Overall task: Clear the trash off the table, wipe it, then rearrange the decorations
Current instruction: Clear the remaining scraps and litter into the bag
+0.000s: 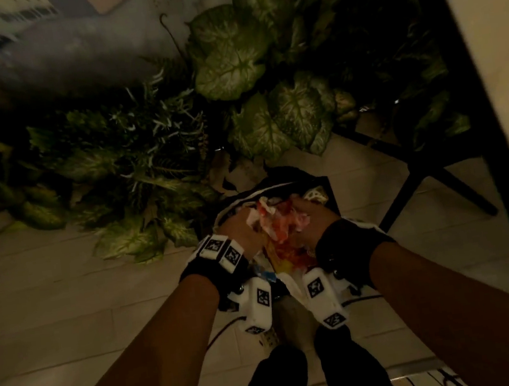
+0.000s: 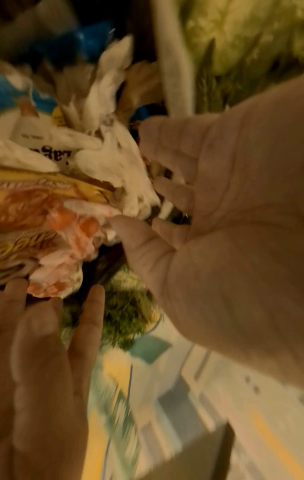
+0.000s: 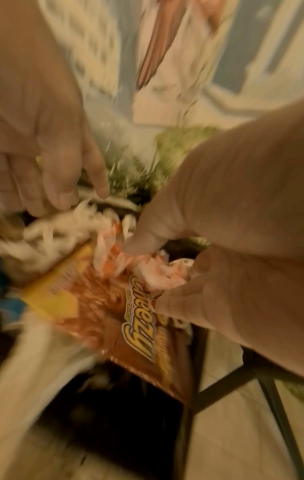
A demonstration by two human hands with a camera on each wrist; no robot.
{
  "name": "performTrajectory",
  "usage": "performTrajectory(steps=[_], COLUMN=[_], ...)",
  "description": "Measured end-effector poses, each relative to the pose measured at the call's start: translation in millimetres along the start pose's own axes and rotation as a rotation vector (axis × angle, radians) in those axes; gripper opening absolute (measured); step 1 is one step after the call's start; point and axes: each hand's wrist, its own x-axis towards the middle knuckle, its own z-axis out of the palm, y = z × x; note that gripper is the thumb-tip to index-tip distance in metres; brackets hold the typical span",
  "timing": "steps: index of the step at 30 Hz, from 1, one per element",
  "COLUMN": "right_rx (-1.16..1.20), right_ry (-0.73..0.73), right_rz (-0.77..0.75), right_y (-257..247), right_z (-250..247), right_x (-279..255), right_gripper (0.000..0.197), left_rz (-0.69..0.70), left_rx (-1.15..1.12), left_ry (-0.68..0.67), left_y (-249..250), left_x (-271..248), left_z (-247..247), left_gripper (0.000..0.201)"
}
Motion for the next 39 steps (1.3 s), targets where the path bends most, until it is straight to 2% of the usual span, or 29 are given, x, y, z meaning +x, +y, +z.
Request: performTrajectory(steps=[1, 3, 8, 12, 16, 21, 25, 31, 36, 39], right_rx=[0.009, 0.066, 0.170, 0.166, 0.108, 0.065, 0.031, 0.002, -0.068, -0.114], right_ry=[0.029, 0.035, 0.043, 0.038, 0.142, 0.271, 0.435, 0.513, 0.463, 0.490], right_rz=[-0.008, -0.038, -0.033, -0.169, -0.192, -0.141, -0.058, 0.009, -0.001, -0.004], right_y=[3, -5, -28, -33, -18, 39, 106, 184, 219, 241], right_z=[-3, -9, -27, -63, -117, -187, -262, -366, -444, -479], right_x=[-10, -48, -138, -214, -283, -349, -399, -425, -418, -406], right_gripper=[0.078, 0.082, 0.047, 0.039, 0.027, 0.021, 0.019, 0.018, 0.021, 0.021], left_rz=[-0.027, -0.032, -0.005, 0.121, 0.320, 0.561, 0.665, 0.684, 0.640, 0.617], left_rx=[-0.020, -0.054, -0.205, -0.213, -0.246, -0.260, -0.128, -0.003, 0.011, -0.035], left_ry=[-0.003, 0.040, 0.321, 0.402, 0.412, 0.377, 0.330, 0.343, 0.429, 0.447], left_y=[3, 8, 39, 86, 150, 232, 298, 389, 457, 481], left_x=[-15, -41, -108, -155, -191, -223, -234, -234, -232, -224], left_z=[-5, -16, -61, -98, -119, -112, -84, -37, -14, 3], left_gripper=[0.056, 0.050, 0.044, 0.025, 0.004, 0.004, 0.006, 0.009, 0.010, 0.009])
